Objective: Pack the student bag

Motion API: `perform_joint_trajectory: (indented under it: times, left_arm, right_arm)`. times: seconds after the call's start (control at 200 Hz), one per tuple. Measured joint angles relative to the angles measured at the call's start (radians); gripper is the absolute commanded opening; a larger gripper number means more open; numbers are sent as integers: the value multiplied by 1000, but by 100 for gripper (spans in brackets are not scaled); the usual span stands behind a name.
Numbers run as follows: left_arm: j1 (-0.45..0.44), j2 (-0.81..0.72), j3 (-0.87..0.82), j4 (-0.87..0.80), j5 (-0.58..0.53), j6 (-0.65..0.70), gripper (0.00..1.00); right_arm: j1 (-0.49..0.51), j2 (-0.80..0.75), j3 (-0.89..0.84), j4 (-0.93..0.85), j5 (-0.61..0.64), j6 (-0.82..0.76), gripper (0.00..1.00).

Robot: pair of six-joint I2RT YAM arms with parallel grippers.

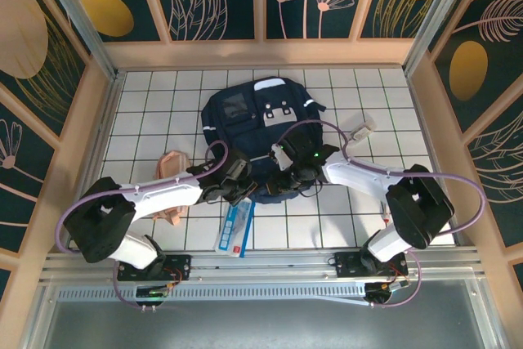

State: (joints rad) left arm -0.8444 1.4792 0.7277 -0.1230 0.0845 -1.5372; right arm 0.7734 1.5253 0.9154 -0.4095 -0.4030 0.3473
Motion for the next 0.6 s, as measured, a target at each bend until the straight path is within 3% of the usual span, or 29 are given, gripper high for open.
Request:
perform_joint_trajectory:
  times: [0.335,0.42,0.601]
  left_arm:
    - [0,-24,-22,14,-17,-6,0]
    - [0,-32,-26,14,-24,-7,0]
    - [0,-39,-40,21,-34,-13,0]
  right_arm:
    - [59,27,0,31,101,31,23]
    - [83,30,-2,41,127,47,19]
    - [107,29,-27,78,159,84,0]
